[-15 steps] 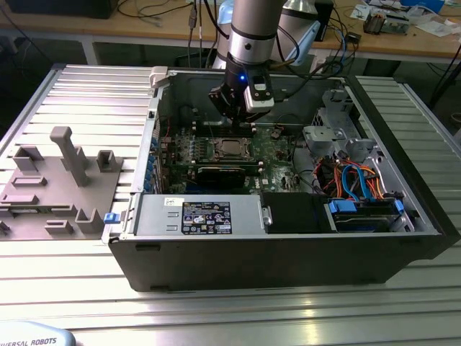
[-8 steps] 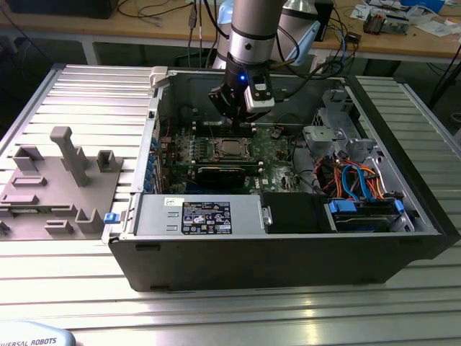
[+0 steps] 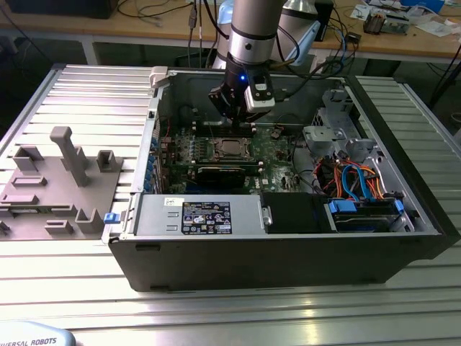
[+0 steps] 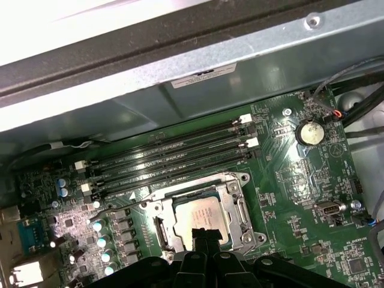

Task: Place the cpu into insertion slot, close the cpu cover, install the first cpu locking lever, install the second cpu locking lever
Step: 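Install the first cpu locking lever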

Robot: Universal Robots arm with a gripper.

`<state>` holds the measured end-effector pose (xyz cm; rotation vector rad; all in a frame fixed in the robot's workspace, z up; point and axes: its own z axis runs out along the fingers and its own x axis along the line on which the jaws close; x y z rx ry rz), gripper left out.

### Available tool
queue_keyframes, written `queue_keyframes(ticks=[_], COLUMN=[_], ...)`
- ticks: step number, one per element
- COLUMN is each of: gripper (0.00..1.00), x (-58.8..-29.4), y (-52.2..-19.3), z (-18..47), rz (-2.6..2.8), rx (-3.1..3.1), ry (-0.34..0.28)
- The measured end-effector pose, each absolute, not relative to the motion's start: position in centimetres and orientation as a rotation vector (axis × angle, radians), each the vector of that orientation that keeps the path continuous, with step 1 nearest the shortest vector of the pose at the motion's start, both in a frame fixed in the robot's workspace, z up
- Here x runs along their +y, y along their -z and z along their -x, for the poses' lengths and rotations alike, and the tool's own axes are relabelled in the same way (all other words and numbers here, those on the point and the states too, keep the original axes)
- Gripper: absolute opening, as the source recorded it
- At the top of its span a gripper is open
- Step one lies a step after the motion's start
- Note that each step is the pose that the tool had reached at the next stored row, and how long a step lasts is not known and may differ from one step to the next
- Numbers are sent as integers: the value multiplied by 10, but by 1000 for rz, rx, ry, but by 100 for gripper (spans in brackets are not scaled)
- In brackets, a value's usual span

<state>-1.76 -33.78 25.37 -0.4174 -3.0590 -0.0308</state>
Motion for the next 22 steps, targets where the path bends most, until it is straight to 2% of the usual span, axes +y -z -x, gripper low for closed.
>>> queue_keyframes(ticks=[22], gripper=[11], x=[-338], y=[-254], z=[18], rz=[338], rx=[-3068], ry=[29])
